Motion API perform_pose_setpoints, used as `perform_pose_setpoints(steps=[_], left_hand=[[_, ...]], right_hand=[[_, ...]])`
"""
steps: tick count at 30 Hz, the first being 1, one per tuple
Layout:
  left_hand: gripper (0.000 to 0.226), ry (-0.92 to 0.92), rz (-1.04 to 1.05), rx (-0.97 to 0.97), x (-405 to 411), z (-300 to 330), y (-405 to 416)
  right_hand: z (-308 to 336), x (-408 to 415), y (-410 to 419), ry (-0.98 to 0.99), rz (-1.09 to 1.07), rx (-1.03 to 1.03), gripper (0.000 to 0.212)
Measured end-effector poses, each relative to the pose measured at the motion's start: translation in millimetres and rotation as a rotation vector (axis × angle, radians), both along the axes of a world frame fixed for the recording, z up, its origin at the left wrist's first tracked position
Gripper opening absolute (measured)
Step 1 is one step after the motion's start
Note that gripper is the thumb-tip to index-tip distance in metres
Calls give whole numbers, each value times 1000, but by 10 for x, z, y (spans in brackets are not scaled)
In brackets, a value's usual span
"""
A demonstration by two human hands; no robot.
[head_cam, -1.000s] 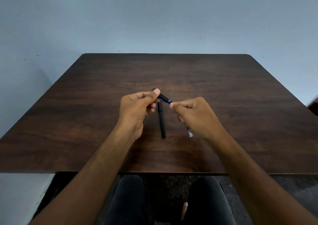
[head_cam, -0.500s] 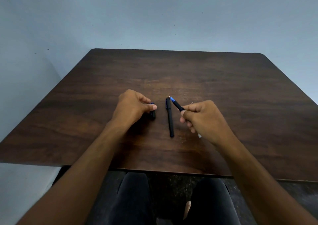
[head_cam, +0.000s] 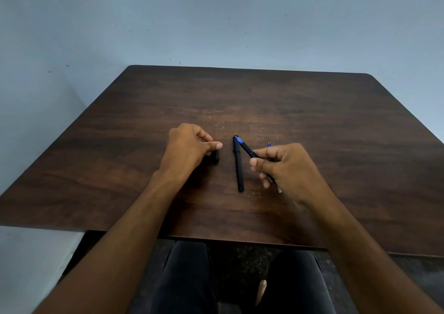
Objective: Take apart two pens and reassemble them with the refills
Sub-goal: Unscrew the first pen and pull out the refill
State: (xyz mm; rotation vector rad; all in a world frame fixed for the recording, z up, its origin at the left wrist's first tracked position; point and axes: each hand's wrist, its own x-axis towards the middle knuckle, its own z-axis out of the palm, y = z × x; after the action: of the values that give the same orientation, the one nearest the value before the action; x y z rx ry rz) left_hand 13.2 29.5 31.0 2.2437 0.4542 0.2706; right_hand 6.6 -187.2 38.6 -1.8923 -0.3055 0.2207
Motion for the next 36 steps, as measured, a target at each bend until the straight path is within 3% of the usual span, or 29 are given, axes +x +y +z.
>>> perform_pose_setpoints(steps=[5, 7, 11, 14, 18, 24, 29, 36], left_hand=[[6, -228, -4, -40, -177, 15, -150], [8, -306, -63, -282, -283, -9, -278], [14, -254, -141, -766, -408, -6, -440], [18, -251, -160, -917, -402, 34, -477], [18, -243, -162, -976, -377, 69, -502], [14, -313, -30, -987, -342, 64, -570], [27, -313, 58, -1020, -313, 56, -586], [22, -259, -200, -1020, -401, 94, -496]], right_hand=[[-11, -7, 46, 42, 4, 119, 19], [-14, -15, 68, 45, 9, 164, 16], [0, -19, 115, 28, 40, 205, 16], [9, -19, 128, 50, 77, 216, 18], [18, 8, 115, 65, 86, 218, 19], [-14, 39, 114, -124, 51, 57, 19], [-10, 31, 127, -149, 59, 19, 21], [31, 42, 114, -135, 77, 29, 21]])
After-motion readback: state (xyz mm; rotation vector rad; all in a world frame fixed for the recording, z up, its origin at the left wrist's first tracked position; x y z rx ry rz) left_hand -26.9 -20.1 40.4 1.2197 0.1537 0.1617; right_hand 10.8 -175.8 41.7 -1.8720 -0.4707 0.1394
